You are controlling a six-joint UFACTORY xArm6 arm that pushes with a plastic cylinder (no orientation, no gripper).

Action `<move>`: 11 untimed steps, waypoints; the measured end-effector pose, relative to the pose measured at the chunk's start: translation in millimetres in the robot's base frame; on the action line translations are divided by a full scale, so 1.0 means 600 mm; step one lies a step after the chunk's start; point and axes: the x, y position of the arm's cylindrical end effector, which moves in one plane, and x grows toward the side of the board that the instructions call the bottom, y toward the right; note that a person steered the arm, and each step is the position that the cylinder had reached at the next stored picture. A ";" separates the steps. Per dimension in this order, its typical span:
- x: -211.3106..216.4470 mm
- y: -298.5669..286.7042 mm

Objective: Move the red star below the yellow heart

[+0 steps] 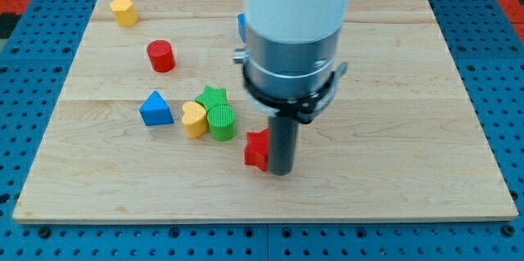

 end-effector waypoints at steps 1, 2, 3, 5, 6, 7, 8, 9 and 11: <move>-0.005 -0.029; 0.016 -0.094; 0.021 -0.118; -0.009 0.018; -0.024 -0.002; -0.024 -0.074; -0.024 -0.131; -0.024 -0.153; -0.020 -0.282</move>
